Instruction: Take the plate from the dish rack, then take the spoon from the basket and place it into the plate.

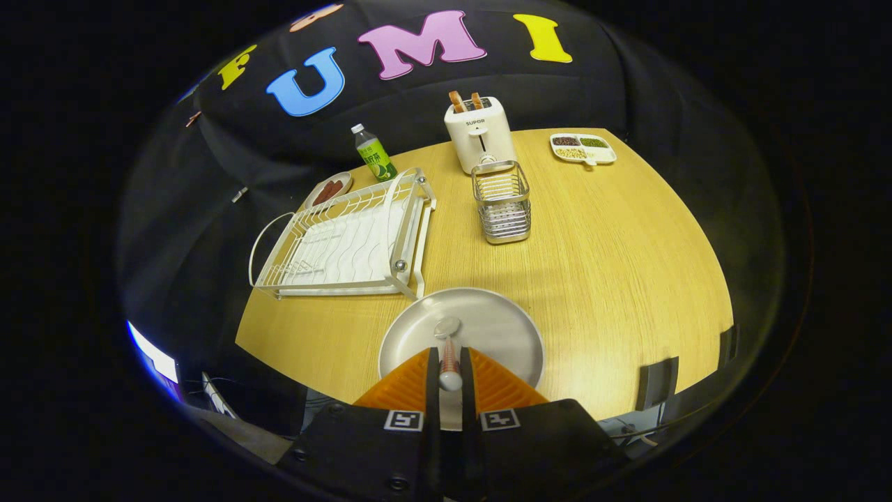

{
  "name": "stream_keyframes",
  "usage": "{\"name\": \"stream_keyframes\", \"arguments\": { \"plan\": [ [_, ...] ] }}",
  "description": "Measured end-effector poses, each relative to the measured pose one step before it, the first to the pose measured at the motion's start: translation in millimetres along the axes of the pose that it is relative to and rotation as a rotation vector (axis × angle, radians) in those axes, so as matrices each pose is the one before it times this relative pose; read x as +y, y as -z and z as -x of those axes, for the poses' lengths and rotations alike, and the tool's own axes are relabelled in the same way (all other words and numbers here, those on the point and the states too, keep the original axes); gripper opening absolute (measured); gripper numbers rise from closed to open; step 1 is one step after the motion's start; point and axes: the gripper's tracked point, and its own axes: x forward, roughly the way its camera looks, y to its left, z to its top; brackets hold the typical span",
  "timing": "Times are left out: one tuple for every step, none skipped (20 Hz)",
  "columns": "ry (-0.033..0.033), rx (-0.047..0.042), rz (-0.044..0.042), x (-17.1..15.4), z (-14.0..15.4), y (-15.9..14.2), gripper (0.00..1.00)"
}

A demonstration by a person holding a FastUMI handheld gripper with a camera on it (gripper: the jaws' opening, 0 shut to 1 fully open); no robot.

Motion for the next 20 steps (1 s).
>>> {"name": "stream_keyframes", "arguments": {
  "plan": [
    [0.00821, 0.00725, 0.00265, -2.7, -1.31, 2.27, 0.17],
    [0.01826, 0.01436, 0.00836, -5.29, -0.95, 4.57, 0.17],
    [0.01295, 0.01061, 0.0039, -4.23, -1.5, 3.89, 0.2],
    [0.00883, 0.00551, -0.00516, -3.14, -0.98, 2.7, 0.21],
    [0.00607, 0.00548, -0.01139, -2.47, 0.32, 2.71, 0.22],
    [0.00422, 0.00621, -0.0109, -2.09, -0.9, 2.61, 0.23],
    [0.00902, 0.00924, -0.00629, -2.49, -1.96, 3.5, 0.24],
    [0.00889, 0.01275, 0.00044, -3.3, -0.66, 4.85, 0.26],
    [0.00979, 0.00695, 0.00119, -3.07, 0.24, 2.34, 0.27],
    [0.00774, 0.00568, -0.00166, -2.11, -0.75, 1.7, 0.29],
    [0.00445, 0.00078, -0.00361, -1.21, -0.04, 1.48, 0.35],
    [0.00562, 0.00002, -0.00079, -1.03, -1.06, -0.63, 0.41],
    [0.00708, -0.00007, 0.00356, -1.53, 0.51, 0.5, 0.48],
    [0.00559, -0.00085, 0.00674, -1.19, -0.39, -0.61, 0.56],
    [0.00228, -0.00271, 0.00792, 0.4, 0.76, -0.04, 0.63],
    [0.0012, -0.00284, 0.00798, 1.02, 0.76, -1.92, 0.7],
    [0.00012, -0.00277, 0.00586, 1.01, 1.28, -0.77, 0.79],
    [-0.00123, -0.00438, 0.00704, 1.94, 0.92, -2.81, 0.88],
    [-0.0018, -0.01031, 0.00684, 1.48, 1.64, -3.91, 0.96],
    [-0.00466, -0.01599, 0.00772, 3.54, 3.19, -6.18, 0.98]
  ]
}}
